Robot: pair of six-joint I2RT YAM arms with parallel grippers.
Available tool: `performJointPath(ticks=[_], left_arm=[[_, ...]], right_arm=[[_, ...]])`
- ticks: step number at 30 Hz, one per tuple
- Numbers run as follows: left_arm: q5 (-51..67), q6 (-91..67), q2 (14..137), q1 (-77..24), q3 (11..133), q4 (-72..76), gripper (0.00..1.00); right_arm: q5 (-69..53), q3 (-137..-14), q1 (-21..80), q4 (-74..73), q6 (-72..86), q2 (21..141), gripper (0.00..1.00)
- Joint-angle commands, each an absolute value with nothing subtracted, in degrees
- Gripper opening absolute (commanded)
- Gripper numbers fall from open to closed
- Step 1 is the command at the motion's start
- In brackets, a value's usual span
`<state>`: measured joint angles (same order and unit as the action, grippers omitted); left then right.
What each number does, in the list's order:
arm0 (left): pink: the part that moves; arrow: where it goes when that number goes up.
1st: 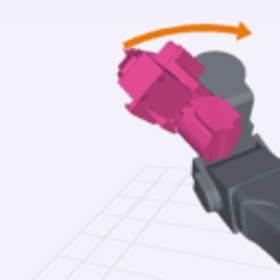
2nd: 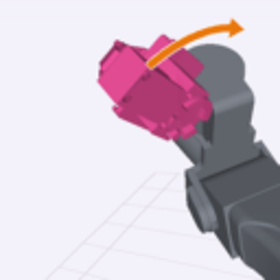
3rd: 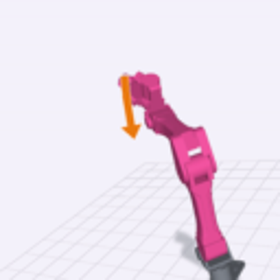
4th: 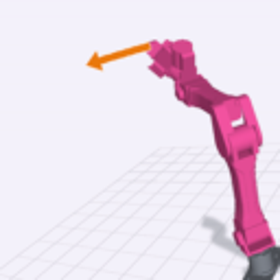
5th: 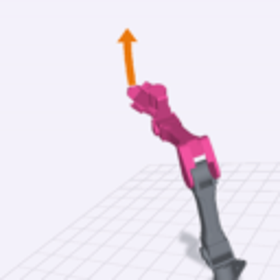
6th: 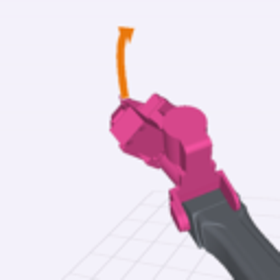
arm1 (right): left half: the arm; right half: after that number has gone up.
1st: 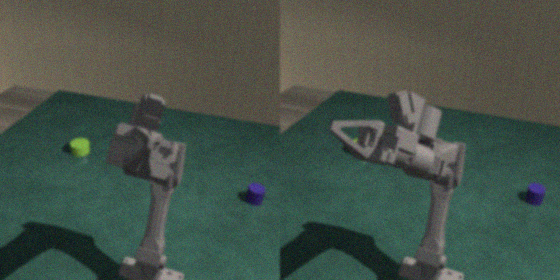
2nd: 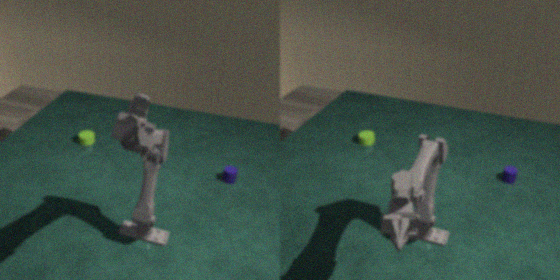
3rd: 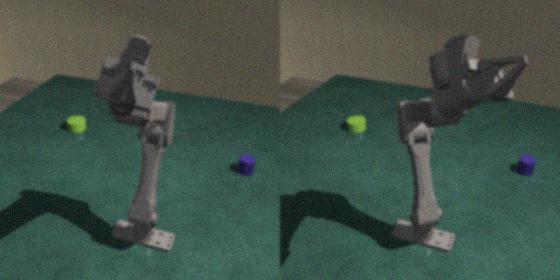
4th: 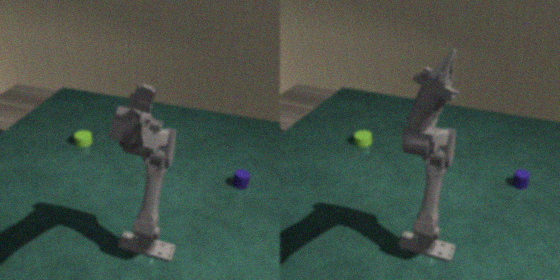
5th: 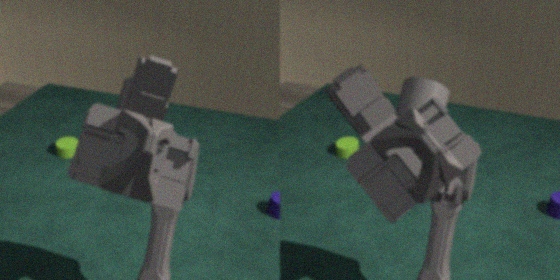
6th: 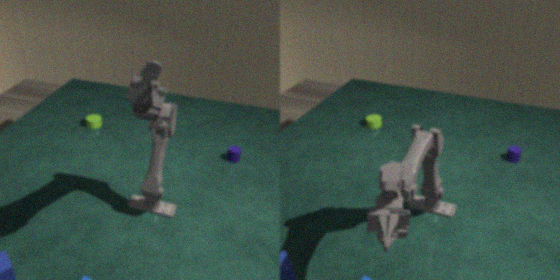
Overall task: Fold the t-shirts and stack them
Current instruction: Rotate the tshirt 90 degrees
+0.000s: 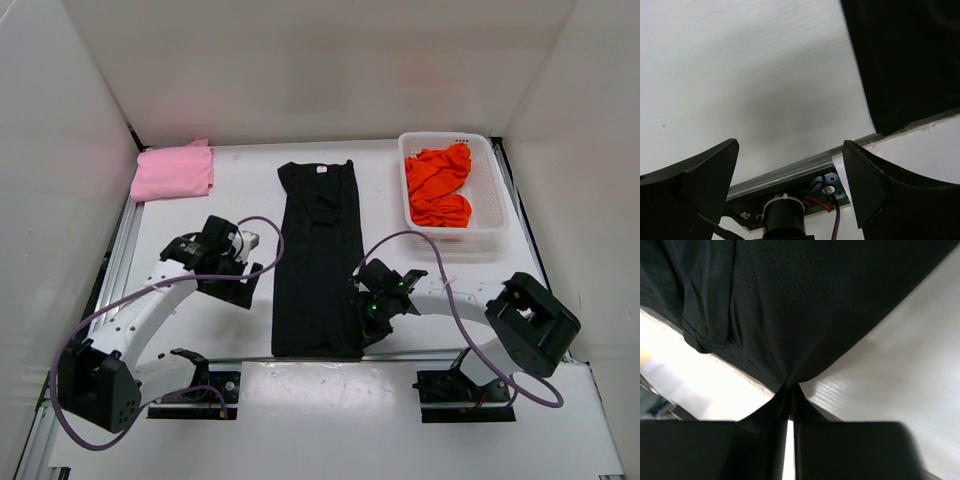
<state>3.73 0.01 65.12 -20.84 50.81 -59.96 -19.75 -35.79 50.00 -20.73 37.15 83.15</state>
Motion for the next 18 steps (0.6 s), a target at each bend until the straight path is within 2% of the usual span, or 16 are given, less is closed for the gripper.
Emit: performJointPath(ticks=[1, 2, 3, 5, 8, 11, 12, 14, 15, 17, 18], left_arm=[[1.6, 0.0, 64.8, -23.9, 50.1, -61.2, 0.95], [1.6, 0.0, 65.4, -24.8, 51.3, -61.2, 0.95], [1.6, 0.0, 65.4, -24.8, 52.0, -60.6, 0.95], [1.1, 0.0, 67.5, -25.4, 54.3, -59.5, 0.96], [-0.6, 0.0, 69.7, -25.4, 57.0, -57.0, 0.98], [-1.8, 0.0, 74.8, -25.4, 62.7, -51.8, 0.99], [-1.8, 0.0, 79.1, -23.4, 67.5, -50.5, 0.99], [0.6, 0.0, 84.7, -20.7, 73.8, -48.6, 0.99], [0.6, 0.0, 91.3, -18.2, 81.2, -48.0, 0.99], [0.6, 0.0, 98.1, -17.6, 89.1, -48.0, 0.98], [0.6, 0.0, 103.9, -17.0, 92.6, -48.0, 0.98]], right_arm=[[-17.7, -36.4, 50.8, -28.6, 29.2, 82.6, 0.17], [-16.5, -37.9, 50.8, -30.1, 28.0, 82.1, 0.25], [-13.7, -38.5, 50.8, -33.0, 27.1, 81.4, 0.46], [-12.0, -40.9, 48.9, -35.5, 24.5, 78.4, 0.58], [-9.9, -46.2, 44.2, -40.3, 22.7, 74.9, 0.6], [-5.9, -60.9, 39.6, -44.1, 22.0, 77.0, 0.57], [-4.2, -70.8, 37.1, -44.7, 22.0, 81.1, 0.55], [-1.5, -81.7, 34.5, -46.5, 22.7, 87.2, 0.54], [-1.0, -92.4, 32.4, -46.5, 23.2, 94.5, 0.54], [-0.2, -103.7, 30.8, -48.8, 24.6, 102.9, 0.52], [2.1, -109.2, 29.6, -49.5, 25.5, 111.4, 0.52]])
